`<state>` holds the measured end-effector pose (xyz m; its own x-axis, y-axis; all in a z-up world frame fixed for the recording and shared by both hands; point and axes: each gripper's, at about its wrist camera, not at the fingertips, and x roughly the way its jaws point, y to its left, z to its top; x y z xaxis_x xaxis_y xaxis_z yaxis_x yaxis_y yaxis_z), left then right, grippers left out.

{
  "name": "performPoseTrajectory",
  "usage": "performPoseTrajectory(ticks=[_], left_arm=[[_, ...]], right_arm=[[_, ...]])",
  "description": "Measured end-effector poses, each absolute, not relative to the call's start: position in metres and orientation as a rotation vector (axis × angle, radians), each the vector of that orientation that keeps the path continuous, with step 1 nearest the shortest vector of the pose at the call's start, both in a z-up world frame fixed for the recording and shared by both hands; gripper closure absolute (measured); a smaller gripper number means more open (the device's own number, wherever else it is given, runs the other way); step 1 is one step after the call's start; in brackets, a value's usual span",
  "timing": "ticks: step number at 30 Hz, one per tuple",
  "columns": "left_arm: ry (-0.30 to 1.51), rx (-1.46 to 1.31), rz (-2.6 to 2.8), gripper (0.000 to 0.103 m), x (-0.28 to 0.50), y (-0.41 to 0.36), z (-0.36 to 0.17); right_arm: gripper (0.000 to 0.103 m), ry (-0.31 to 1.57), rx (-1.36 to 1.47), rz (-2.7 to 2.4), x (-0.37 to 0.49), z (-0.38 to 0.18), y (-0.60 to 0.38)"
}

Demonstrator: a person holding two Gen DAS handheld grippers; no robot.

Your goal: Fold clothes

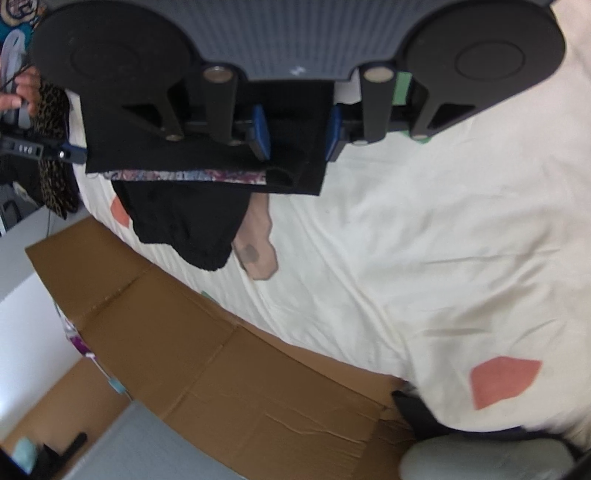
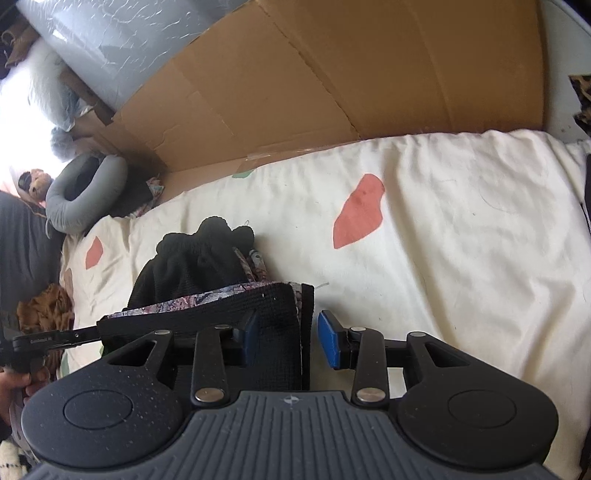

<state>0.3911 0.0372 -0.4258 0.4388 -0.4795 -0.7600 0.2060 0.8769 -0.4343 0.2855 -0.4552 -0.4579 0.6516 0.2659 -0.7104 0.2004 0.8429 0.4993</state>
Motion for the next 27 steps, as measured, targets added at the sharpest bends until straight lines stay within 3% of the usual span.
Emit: performPoseTrajectory(ticks=[3, 4, 5, 7, 16, 24, 27], left_arm=[[1.017, -0.269, -0.451, 0.074, 0.394, 0.03, -0.428], [1.013, -0.264, -0.451, 0.087, 0.395, 0.029, -0.428], [1.01, -0.259, -0.45, 0.098, 0.395, 0.027, -0.428], [1.001, -0.26, -0.439, 0.099, 0.395, 0.028, -0.426], [0.954, -0.261, -0.388, 0.1, 0.392, 0.033, -0.417], [0.976, -0.231, -0.372, 0.1, 0.406, 0.025, -0.431], [0.99, -0.222, -0.373, 0.095, 0.408, 0.022, -0.434]], right_arm=[[0.063, 0.87, 0.582, 0.052, 0.29, -0.458, -0.455], [0.065, 0.871, 0.585, 0.06, 0.292, -0.458, -0.455], [0.076, 0.878, 0.587, 0.069, 0.293, -0.458, -0.455], [0.098, 0.896, 0.583, 0.081, 0.296, -0.456, -0.453], [0.099, 0.859, 0.556, 0.081, 0.293, -0.441, -0.448], [0.099, 0.875, 0.562, 0.039, 0.301, -0.461, -0.452], [0.097, 0.884, 0.553, 0.041, 0.305, -0.465, -0.451]])
